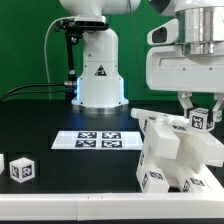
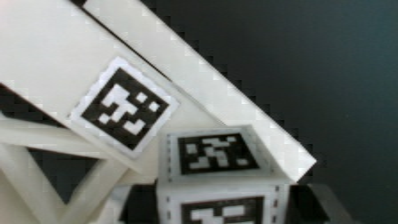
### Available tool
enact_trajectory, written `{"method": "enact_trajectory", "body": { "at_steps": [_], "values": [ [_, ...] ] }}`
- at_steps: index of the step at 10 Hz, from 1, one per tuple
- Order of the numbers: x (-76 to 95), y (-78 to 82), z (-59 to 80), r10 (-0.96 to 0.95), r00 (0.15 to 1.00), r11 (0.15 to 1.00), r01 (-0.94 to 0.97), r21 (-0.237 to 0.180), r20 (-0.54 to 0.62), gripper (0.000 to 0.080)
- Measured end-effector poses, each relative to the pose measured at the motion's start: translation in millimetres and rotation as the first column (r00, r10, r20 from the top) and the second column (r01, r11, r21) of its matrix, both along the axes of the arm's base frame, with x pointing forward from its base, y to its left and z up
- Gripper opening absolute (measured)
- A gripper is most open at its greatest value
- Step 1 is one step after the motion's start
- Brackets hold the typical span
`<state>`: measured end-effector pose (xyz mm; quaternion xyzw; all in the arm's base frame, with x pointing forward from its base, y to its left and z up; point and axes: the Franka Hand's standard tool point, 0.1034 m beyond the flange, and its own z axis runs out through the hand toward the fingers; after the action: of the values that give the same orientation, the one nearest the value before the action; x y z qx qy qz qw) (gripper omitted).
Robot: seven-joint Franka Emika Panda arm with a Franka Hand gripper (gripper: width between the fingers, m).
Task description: Assemble chair
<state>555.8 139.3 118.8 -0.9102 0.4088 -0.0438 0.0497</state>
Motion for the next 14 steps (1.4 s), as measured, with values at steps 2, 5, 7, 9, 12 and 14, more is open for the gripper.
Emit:
{"method": "enact_trajectory", "body": {
  "at_steps": [2, 5, 7, 9, 12, 14],
  "values": [
    [-0.3, 0.3, -0.3, 0.029, 1.0, 1.0, -0.029, -0.005, 0.001, 0.0479],
    [0.3, -1.2, -0.1, 0.321, 0.947, 0.946, -0.32, -0.043, 0.008, 0.0639],
    [0.3, -1.2, 0.1, 0.499, 0.866, 0.864, -0.498, -0.07, 0.007, 0.0648],
    [0.5, -2.7, -0.5, 0.6, 0.8, 0.797, -0.597, -0.085, 0.004, 0.0649],
    [-1.8, -10.7, -2.2, 0.883, 0.466, 0.454, -0.879, -0.142, -0.061, 0.0649],
    [-4.7, -12.9, -5.3, 0.966, 0.237, 0.218, -0.963, -0.157, -0.108, 0.0649]
  ]
}}
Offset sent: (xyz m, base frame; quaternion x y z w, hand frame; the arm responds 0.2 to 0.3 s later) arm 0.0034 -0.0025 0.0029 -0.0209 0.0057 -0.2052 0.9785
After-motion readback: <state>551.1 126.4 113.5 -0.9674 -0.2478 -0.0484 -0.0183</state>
